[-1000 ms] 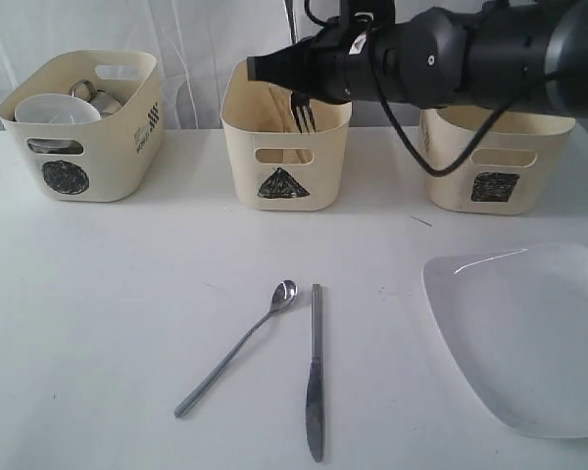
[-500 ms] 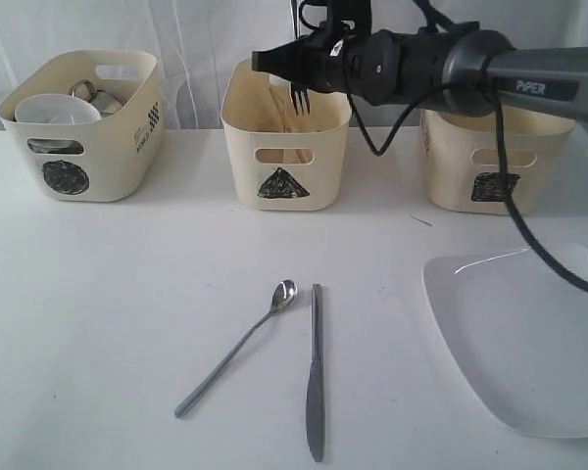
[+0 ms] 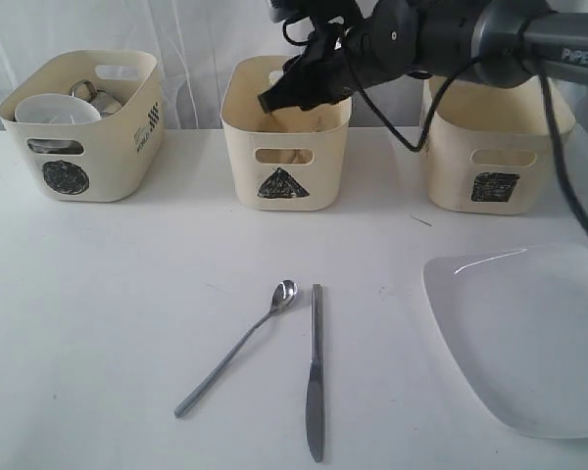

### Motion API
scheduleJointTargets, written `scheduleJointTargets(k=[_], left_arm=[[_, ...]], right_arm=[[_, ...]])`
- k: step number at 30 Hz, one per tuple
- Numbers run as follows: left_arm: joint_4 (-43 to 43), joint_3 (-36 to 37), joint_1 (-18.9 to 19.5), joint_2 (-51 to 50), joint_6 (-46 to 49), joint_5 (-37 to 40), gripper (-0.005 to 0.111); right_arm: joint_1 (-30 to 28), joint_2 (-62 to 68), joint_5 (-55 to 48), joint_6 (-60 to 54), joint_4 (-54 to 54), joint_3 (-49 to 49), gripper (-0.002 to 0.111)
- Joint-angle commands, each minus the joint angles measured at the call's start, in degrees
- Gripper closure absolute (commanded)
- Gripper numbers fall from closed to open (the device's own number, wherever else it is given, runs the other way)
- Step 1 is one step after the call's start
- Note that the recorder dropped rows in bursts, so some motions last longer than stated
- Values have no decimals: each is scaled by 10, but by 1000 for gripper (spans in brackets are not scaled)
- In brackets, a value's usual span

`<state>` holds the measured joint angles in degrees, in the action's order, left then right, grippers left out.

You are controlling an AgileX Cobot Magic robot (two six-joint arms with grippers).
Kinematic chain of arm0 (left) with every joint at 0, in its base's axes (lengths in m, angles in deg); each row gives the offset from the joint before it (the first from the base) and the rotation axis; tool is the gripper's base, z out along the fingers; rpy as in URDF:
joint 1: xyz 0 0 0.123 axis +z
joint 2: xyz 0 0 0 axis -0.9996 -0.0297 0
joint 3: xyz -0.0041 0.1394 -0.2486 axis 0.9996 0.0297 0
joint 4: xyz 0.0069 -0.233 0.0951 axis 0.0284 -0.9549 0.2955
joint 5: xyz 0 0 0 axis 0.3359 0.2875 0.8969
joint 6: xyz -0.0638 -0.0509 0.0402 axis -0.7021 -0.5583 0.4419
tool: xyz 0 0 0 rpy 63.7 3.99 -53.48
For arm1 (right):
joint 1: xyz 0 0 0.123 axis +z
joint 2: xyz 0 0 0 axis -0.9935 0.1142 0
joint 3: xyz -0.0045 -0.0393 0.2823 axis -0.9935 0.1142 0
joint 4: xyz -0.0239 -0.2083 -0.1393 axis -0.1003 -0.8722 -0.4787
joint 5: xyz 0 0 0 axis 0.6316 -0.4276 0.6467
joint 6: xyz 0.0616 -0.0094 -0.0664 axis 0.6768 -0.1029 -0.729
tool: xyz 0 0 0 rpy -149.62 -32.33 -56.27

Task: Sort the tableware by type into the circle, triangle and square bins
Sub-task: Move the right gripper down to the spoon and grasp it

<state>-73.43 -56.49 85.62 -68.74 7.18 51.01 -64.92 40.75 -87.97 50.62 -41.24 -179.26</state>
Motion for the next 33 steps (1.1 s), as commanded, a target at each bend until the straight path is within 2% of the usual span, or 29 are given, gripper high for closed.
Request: scheduleJointTargets(k=[1, 2, 6, 7, 9, 14, 17, 28, 33], left_arm=[[-7, 2, -4, 2, 1, -1, 107], [-7, 2, -4, 2, 1, -1, 107], [-7, 2, -4, 2, 1, -1, 107], [-7, 2, -4, 2, 1, -1, 107], [-7, 2, -4, 2, 1, -1, 107], [-7, 2, -4, 2, 1, -1, 107], [-7, 2, -4, 2, 1, -1, 107], [-7, 2, -4, 2, 1, -1, 107], [-7, 2, -4, 2, 1, -1, 107]], right_arm=[[70, -81, -272, -240, -20, 77, 69], [101, -89, -375, -335, -21, 95, 69], [167, -92, -335, -363, -22, 113, 69], [172, -87, -345, -383, -23, 113, 69], [177, -65, -355, -526, -23, 113, 69], [177, 0, -303, -663, -16, 113, 62], [177, 26, -281, -687, -12, 113, 56], [177, 50, -252, -705, -11, 109, 56], [173, 74, -280, -696, -11, 84, 56]])
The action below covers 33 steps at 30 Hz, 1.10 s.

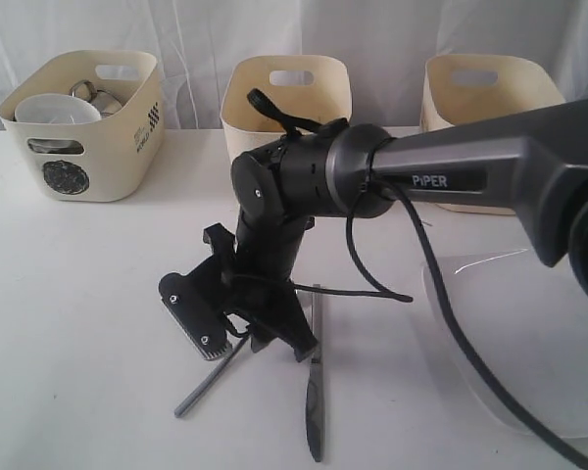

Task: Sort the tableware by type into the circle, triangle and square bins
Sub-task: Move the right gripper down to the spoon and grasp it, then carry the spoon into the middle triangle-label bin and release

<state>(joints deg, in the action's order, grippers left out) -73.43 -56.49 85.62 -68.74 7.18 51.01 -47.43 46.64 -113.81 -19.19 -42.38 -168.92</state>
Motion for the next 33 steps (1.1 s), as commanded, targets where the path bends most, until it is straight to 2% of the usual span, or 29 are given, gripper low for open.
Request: scheduleJointTargets(k=[1, 14, 17, 21, 26, 30, 33], left_arm=[[-7, 2, -4, 2, 1, -1, 107], [-7, 2, -4, 2, 1, -1, 107], [-7, 2, -4, 2, 1, -1, 107], [-7, 2, -4, 2, 1, -1, 107], [-7, 2, -4, 2, 1, -1, 107], [-7, 2, -4, 2, 1, -1, 107], [-7, 2, -4, 2, 1, -1, 107]], right_arm=[[-3, 18, -27, 4, 0, -26, 56], [-19, 71, -72, 66, -8, -65, 57], [-19, 75, -91, 77, -7, -66, 69], [-19, 76, -135, 77, -7, -66, 106], [-18, 76, -158, 119, 6, -75, 108], [-18, 59, -153, 224, 19, -79, 108], [-18, 19, -111, 293, 22, -78, 108]])
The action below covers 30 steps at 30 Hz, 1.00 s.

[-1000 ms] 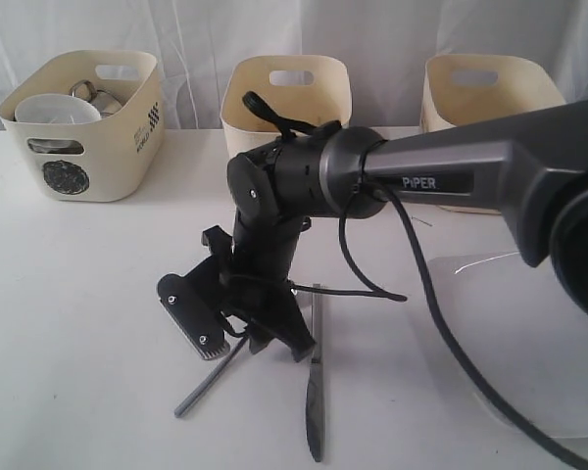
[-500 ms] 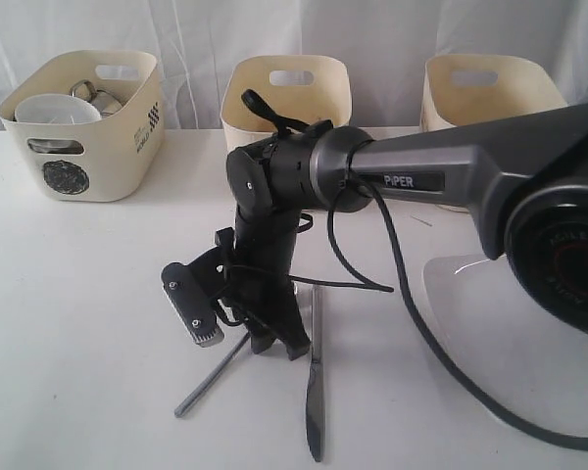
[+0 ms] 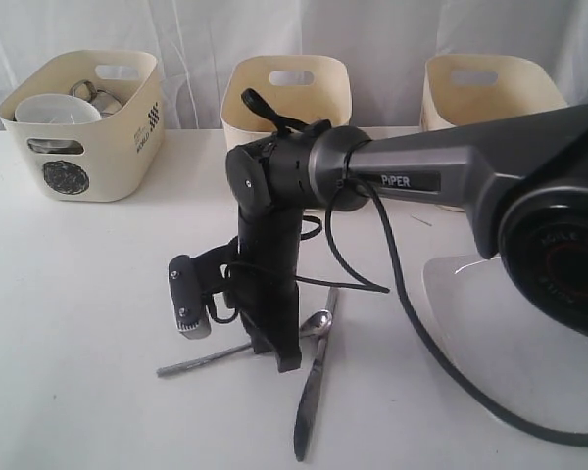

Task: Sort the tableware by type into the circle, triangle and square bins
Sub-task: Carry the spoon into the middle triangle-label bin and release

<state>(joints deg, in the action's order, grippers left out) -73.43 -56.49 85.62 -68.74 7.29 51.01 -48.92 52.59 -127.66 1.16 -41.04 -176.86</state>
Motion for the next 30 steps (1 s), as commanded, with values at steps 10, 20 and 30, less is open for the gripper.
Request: scheduleJointTargets(k=[10, 20, 30], left_arm=[[-7, 2, -4, 2, 0, -1, 107], [-7, 2, -4, 2, 0, -1, 107], [-7, 2, -4, 2, 0, -1, 107]], right_arm=[[-60, -223, 286, 393, 73, 142, 108], [-148, -267, 594, 640, 110, 240, 108], [-180, -179, 653, 709, 116, 118, 108]])
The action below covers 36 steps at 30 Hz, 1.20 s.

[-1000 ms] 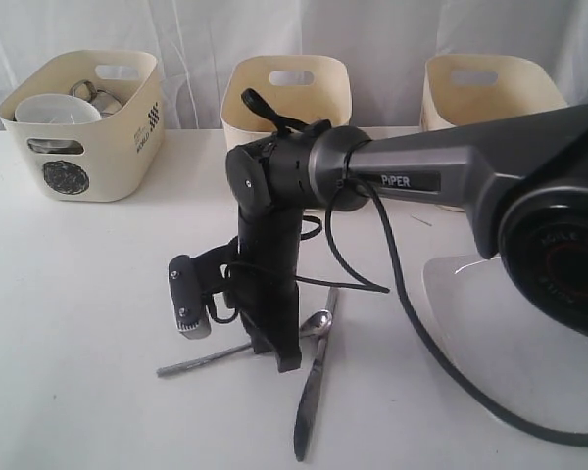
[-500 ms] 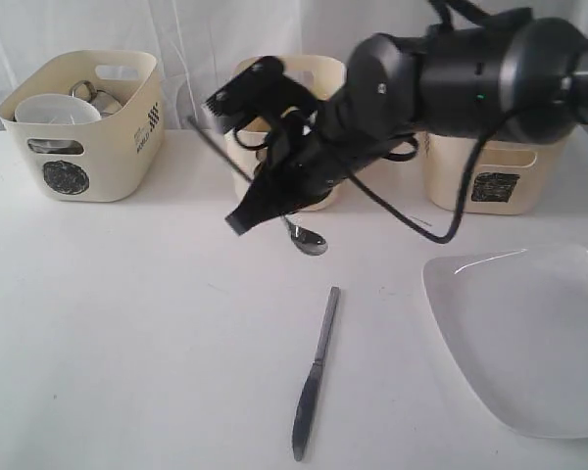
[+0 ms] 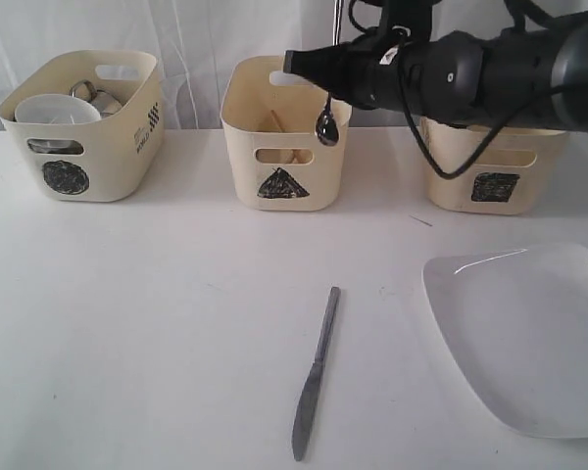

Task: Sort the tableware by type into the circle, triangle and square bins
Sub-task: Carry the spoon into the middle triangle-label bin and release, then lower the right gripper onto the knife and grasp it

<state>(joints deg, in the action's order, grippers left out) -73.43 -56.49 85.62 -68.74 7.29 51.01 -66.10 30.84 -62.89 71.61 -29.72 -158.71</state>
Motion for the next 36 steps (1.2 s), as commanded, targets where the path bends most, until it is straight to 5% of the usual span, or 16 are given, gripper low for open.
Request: scheduleJointTargets(k=[1, 12, 19, 23, 33, 36], left_arm=[[-7, 2, -4, 2, 0, -1, 107], [-7, 2, -4, 2, 0, -1, 107], [-7, 2, -4, 2, 0, -1, 107], [-7, 2, -4, 2, 0, -1, 107], [-7, 2, -4, 2, 0, -1, 107], [-7, 2, -4, 2, 0, -1, 107]], right_arm=[[-11, 53, -5, 5, 3, -87, 108], [-28, 192, -80, -51, 3, -258, 107], [-29, 214, -122, -116, 3, -297, 78], [-27, 195, -194, -122, -33, -292, 71], [48, 55, -617, -220, -177, -147, 71], [112, 38, -749, -322, -282, -83, 69]])
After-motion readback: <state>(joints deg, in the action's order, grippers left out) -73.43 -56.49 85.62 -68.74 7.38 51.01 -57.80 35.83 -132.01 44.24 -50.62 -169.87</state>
